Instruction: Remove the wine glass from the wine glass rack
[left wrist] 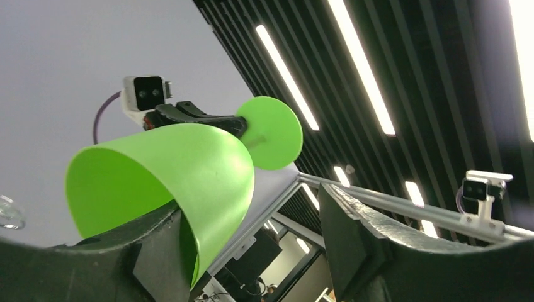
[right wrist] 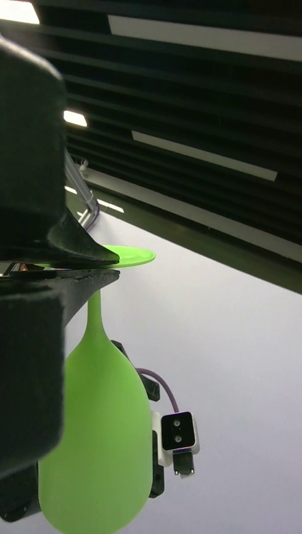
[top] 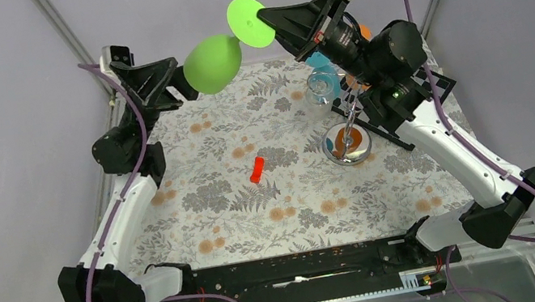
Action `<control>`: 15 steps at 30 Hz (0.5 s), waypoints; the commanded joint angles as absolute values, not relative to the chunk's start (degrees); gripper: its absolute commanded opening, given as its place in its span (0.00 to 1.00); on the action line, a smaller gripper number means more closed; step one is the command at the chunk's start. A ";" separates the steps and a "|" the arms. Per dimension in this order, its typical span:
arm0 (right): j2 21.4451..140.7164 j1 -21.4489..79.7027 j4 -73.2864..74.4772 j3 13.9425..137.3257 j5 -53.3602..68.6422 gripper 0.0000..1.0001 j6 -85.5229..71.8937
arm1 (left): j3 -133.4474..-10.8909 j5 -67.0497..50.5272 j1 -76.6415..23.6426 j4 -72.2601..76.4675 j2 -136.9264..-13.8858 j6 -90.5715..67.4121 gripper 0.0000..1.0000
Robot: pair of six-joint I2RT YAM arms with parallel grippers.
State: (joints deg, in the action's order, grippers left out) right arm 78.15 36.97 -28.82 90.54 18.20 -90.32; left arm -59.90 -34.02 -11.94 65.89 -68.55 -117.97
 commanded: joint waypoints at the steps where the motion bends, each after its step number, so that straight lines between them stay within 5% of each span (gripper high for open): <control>1: 77.61 37.53 -34.21 94.15 16.97 0.00 -91.77 | -64.65 -32.33 -12.10 78.03 -68.15 -124.94 0.65; 15: 78.16 37.52 -34.36 92.84 16.43 0.00 -93.50 | -65.84 -33.94 -12.04 79.70 -69.85 -124.81 0.30</control>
State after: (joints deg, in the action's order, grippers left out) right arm 78.24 37.52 -32.42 91.77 17.78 -93.93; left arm -63.29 -34.22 -12.08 74.37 -70.28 -119.70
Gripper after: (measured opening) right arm 0.029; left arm 0.352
